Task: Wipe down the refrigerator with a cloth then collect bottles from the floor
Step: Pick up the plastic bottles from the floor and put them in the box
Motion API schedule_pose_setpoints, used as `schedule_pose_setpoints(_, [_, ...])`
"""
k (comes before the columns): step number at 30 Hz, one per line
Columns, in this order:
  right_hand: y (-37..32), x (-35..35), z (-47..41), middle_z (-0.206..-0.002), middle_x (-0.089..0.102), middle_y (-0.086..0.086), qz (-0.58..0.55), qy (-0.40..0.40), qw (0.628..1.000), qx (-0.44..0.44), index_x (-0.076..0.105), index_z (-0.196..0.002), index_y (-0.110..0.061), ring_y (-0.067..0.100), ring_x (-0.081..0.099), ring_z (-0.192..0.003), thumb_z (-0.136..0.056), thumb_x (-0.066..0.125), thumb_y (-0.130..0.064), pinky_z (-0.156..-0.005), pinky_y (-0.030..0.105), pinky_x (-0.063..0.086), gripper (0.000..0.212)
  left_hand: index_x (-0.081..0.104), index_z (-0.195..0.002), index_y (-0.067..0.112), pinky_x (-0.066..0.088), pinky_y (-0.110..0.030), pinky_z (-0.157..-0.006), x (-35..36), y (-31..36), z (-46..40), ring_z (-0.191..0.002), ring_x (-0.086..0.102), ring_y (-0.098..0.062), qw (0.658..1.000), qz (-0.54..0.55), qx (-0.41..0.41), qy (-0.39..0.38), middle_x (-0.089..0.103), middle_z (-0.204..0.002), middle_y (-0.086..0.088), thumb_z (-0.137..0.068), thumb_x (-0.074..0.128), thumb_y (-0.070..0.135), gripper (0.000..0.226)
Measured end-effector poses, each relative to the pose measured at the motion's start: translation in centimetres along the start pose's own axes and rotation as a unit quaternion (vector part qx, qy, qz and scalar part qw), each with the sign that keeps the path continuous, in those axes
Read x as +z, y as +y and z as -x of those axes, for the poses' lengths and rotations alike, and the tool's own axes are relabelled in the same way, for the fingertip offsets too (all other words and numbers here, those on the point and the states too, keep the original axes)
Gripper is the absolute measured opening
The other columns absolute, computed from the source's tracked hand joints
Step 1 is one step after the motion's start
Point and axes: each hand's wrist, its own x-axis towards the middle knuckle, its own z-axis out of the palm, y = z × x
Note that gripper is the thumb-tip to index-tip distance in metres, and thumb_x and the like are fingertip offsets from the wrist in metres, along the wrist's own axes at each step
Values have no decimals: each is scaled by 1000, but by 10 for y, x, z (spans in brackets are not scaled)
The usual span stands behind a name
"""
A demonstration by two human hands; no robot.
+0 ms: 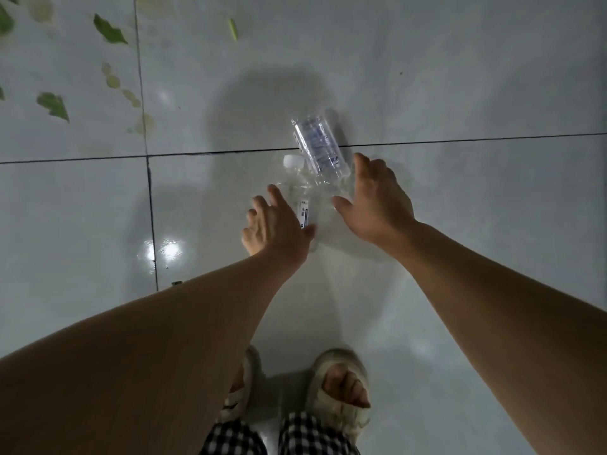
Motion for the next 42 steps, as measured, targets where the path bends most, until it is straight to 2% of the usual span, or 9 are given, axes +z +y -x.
schedule_pose_setpoints(4, [-4,14,-14,-132,43,17,-2,32,999,-3,21,-145,-8,33,41,-123,-89,58,-40,-88,42,44,74,23,-131,16,39,-42,-82,11,-2,-20,-115,51,-33,998,54,-38,19,50,-127,-11,-79,69,36,72])
schedule_pose_setpoints(8, [-11,20,-19,-131,44,17,4,45,999,0,20,-146,-8,32,44,-120,-89,59,-42,-87,40,45,77,32,-120,14,40,-41,-80,0,-17,-30,-111,52,-32,998,45,-45,22,53,-122,-11,-75,72,33,64])
schedule_pose_setpoints(14, [-32,27,-37,-130,48,15,12,61,997,39,24,-142,-7,30,48,-118,-84,65,-45,-85,39,45,80,34,-120,12,41,-40,-80,-30,-45,-45,-106,54,-30,998,30,-31,55,55,-118,-10,-74,73,36,66])
schedule_pose_setpoints(19, [-40,27,-45,-126,48,16,-3,43,996,84,30,-133,-3,31,48,-114,-86,64,-29,-79,36,44,64,37,-120,10,39,-39,-80,-58,-56,-49,-106,53,-30,997,-5,-4,72,55,-117,-10,-74,73,38,65])
schedule_pose_setpoints(22, [-43,11,-32,-122,49,15,-8,37,996,76,34,-127,-3,31,47,-113,-85,63,-29,-71,33,37,57,38,-120,10,38,-38,-79,-77,-51,-38,-108,52,-31,997,-24,11,77,55,-118,-10,-75,72,40,64])
schedule_pose_setpoints(25, [-45,-21,-6,-119,50,14,8,25,998,53,37,-123,-5,31,47,-112,-83,64,-31,-74,35,42,55,40,-117,10,40,-39,-79,-102,-36,-15,-107,53,-31,996,-27,16,83,56,-117,-9,-75,71,41,61])
schedule_pose_setpoints(29, [-51,-82,33,-117,50,13,0,18,999,51,37,-121,-7,31,47,-112,-84,61,-32,-72,34,41,51,39,-115,11,45,-40,-80,-146,-7,29,-103,55,-31,995,-29,42,87,56,-115,-10,-77,70,43,59])
schedule_pose_setpoints(33, [-61,-158,75,-114,51,11,-7,32,998,48,37,-117,-8,29,48,-109,-83,59,-32,-67,31,34,47,39,-115,12,46,-42,-82,-203,26,77,-103,55,-30,992,-42,73,98,56,-116,-10,-77,69,43,57])
schedule_pose_setpoints(42, [-97,-340,181,-114,51,9,17,92,995,46,36,-119,-9,26,49,-107,-83,60,-33,-66,30,35,49,38,-121,11,43,-43,-85,-362,95,193,-110,52,-30,971,-87,170,146,53,-121,-11,-83,64,43,56])
